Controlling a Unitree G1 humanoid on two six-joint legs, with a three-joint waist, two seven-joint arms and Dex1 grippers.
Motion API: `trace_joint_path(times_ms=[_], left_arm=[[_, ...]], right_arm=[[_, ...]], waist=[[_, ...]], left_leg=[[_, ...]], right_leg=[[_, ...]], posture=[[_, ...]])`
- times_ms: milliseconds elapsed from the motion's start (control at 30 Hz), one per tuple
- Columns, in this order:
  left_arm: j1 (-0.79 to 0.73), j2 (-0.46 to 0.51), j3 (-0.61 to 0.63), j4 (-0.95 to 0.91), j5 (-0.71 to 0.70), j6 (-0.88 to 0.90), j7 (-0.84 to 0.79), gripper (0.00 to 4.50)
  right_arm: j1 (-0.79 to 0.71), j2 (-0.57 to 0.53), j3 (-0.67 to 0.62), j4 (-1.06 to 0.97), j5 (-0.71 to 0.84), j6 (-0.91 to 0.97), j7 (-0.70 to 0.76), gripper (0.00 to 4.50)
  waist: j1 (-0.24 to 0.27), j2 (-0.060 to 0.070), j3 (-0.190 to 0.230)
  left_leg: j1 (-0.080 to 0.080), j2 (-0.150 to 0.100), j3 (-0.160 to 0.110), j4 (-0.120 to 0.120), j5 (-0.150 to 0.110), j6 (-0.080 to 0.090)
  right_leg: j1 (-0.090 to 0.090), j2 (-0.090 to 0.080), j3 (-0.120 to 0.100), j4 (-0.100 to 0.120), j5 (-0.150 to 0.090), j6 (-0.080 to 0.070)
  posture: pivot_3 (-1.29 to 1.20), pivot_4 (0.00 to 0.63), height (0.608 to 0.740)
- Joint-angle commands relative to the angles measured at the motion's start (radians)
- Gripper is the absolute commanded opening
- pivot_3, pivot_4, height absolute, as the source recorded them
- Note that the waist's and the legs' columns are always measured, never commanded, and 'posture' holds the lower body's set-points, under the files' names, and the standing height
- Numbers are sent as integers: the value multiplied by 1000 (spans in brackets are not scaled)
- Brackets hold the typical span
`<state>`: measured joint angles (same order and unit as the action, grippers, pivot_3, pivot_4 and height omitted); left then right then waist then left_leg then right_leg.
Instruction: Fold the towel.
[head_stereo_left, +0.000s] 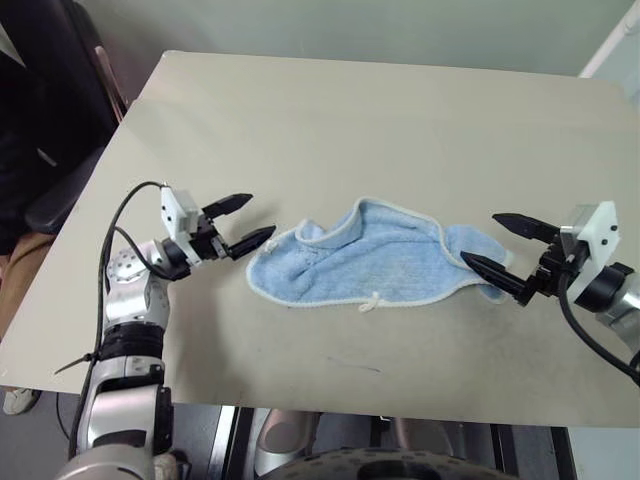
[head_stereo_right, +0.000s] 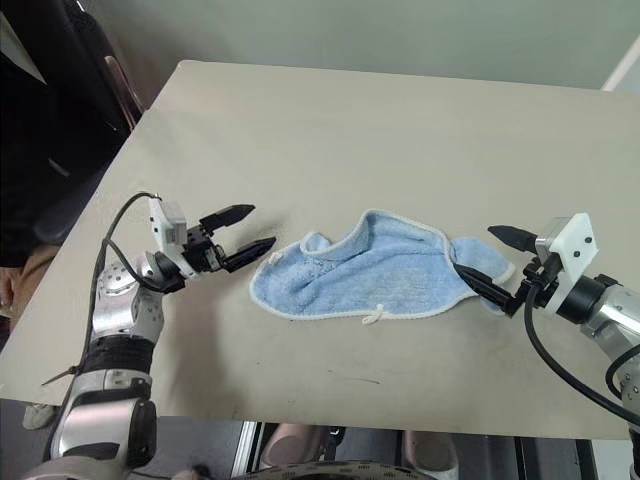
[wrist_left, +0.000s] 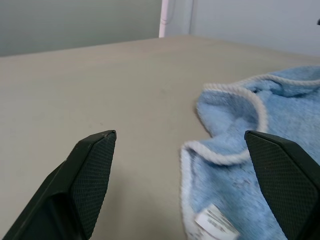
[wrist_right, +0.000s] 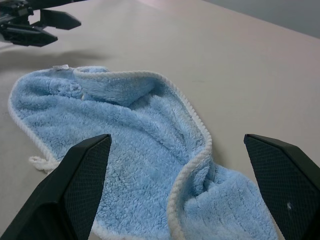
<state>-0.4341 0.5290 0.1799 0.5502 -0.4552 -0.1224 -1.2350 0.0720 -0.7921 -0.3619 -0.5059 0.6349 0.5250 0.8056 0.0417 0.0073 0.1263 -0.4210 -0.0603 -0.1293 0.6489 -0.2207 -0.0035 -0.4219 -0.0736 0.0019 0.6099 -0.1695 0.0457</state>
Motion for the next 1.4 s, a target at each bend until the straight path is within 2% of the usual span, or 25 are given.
trace_joint_path(times_ms=[33,400,567,700,1000,1200,1400], left_arm=[[5,-14,13,-61,-27,6,-7,4433],[-14,-124,-30,-202,-72,90,2,4433],[-18,-183,-84,-288,-84,130,6,4433],[-34,-210,-111,-297,-77,134,-2,4433],[-27,-247,-154,-310,-61,100,-8,4433],[-9,-239,-142,-321,-64,95,-1,4433],[6,-241,-147,-339,-62,95,10,4433]], right_arm=[[-10,-17,-14,-14,9,-4,14,4500],[17,-63,-37,-21,-31,11,2,4500],[71,-132,-65,12,-81,-21,64,4500],[38,-187,-8,67,-149,-46,83,4500],[-83,-235,111,227,-301,-190,143,4500],[-88,-257,116,232,-300,-216,220,4500],[-111,-247,138,224,-298,-210,240,4500]], waist=[[0,0,0],[0,0,0],[0,0,0],[-2,-1,0],[-7,-1,0],[-7,-1,0],[-7,-1,0]], left_leg=[[0,0,0,0,0,0],[-1,0,0,0,4,5],[-1,0,1,0,3,5],[-1,0,2,0,3,5],[-1,0,3,0,7,11],[-1,0,3,0,6,11],[-2,0,3,0,6,11]], right_leg=[[0,0,0,0,0,0],[0,0,0,0,0,0],[0,0,0,0,0,1],[0,0,1,0,0,1],[0,0,2,-1,4,6],[0,0,2,-1,5,10],[0,0,2,-1,3,8]], posture=[[0,150,740],[0,150,740],[0,150,740],[0,150,740],[0,150,740],[0,150,740],[0,150,740]])
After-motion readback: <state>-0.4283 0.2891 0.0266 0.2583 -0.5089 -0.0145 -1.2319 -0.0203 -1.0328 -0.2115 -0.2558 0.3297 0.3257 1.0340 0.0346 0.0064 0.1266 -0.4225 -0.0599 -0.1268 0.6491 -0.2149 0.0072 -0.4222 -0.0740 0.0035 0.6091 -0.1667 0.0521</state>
